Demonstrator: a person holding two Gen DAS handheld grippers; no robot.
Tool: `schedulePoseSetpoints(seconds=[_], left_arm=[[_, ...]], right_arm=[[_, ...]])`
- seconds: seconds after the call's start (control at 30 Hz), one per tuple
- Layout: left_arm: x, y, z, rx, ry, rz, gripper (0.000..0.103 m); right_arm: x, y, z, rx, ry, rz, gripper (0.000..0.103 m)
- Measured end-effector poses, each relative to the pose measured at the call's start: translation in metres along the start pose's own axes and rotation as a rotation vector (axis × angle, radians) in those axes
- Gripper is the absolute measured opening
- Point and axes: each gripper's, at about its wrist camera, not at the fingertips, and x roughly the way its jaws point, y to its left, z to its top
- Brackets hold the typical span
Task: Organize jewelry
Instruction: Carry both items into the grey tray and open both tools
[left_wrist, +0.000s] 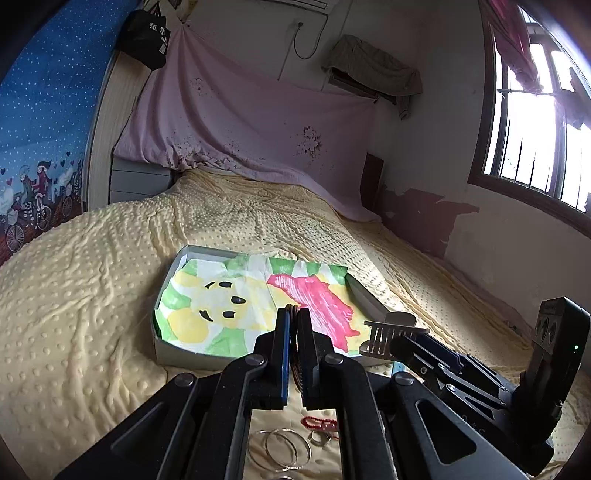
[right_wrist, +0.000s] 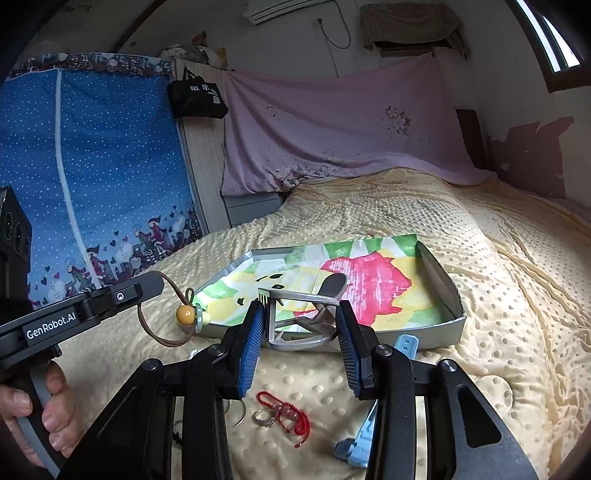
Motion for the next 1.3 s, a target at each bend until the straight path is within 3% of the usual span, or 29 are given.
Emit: schedulePoseSetpoints(seconds=[0.17,0.33,0.5,0.73,0.77,0.83,0.9,0.97,1.07,1.13,1.3], left_arm=[[0.05,0.019,0.013,-0.045,0.029,0.014,0.004],[0.088,0.032,0.003,-0.074,0.137,0.063,0.004],[0.099,0.034,-0.011,-0.07,0.202,0.091,0.005],[0.094,0.04,-0.011,-0.103,0.201,0.129,0.005],[0.093,0.041,-0.01,-0.102,0.198,0.141,0.008],[0.086,0.04,-0.009,-0.101,0.179,0.16,0.022],[0.076,0.038,-0.008,-0.105,0.143,0.174,0.059],[0.061,0.034,-0.007,-0.098,0.074,0.205,0.075],[0.046,0.026,-0.005,-0.058,0.043,0.214,0.076],[0.035,0.022,-0.005,-0.039,0.027,0.23,0.081],[0.001,0.013,-0.013,-0.023,-0.018,0.226,0.096]], right_arm=[[0.051,-0.005,0.021,0.025,0.066,-0.08,0.036],[0.092,-0.012,0.02,0.047,0.179,-0.112,0.036],[0.11,-0.009,0.004,0.026,0.256,-0.122,0.036],[0.11,-0.008,0.001,0.02,0.273,-0.127,0.037],[0.107,-0.01,0.001,0.029,0.268,-0.12,0.038],[0.098,-0.011,0.0,0.035,0.238,-0.113,0.051],[0.087,-0.011,0.0,0.032,0.204,-0.107,0.054],[0.078,-0.012,0.0,0.034,0.182,-0.104,0.054],[0.059,-0.015,-0.001,0.046,0.127,-0.105,0.056],[0.045,-0.017,-0.001,0.052,0.087,-0.108,0.071],[-0.003,-0.021,0.0,0.054,-0.016,-0.087,0.08]])
